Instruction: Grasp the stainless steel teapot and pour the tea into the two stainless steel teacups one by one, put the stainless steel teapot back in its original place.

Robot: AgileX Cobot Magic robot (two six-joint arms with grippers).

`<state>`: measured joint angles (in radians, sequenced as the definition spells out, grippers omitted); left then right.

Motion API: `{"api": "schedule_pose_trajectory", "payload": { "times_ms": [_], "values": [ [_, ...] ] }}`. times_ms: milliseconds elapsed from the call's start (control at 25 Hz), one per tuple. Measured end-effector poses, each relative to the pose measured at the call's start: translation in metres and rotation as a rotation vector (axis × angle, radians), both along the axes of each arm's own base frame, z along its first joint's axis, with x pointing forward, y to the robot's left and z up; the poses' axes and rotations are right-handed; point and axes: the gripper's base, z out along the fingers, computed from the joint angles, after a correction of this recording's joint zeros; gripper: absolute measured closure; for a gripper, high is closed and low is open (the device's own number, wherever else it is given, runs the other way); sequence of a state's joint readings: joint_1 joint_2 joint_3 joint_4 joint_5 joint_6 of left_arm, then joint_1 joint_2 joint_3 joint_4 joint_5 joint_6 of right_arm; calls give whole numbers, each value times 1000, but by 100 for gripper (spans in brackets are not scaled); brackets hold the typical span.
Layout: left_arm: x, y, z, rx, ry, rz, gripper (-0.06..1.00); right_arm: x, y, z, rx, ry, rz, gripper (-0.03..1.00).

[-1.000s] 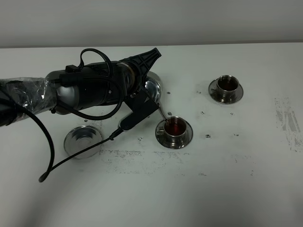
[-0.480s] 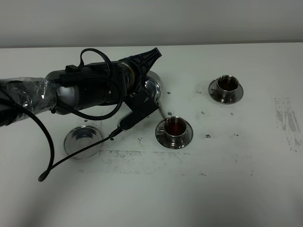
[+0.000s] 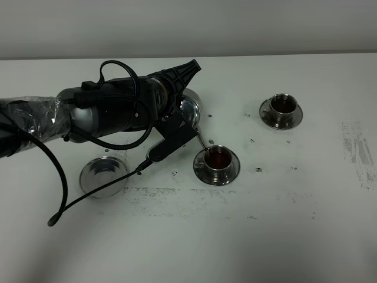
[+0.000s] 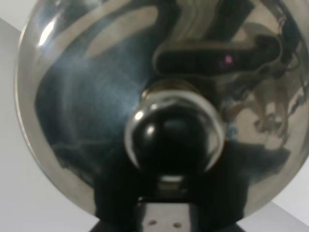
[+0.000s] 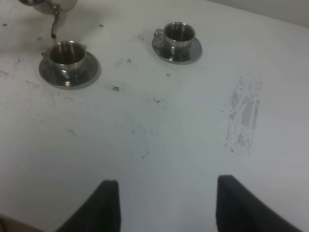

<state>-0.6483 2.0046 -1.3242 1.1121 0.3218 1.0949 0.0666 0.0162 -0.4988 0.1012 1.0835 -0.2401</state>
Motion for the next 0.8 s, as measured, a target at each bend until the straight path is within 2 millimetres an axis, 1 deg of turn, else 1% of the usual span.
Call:
{"api": "schedule_pose_trajectory", "payload": {
  "times_ms": [800],
  "values": [
    [0,0,0,0,0,0,77,0,0,0,0,0,0,54]
  ]
}}
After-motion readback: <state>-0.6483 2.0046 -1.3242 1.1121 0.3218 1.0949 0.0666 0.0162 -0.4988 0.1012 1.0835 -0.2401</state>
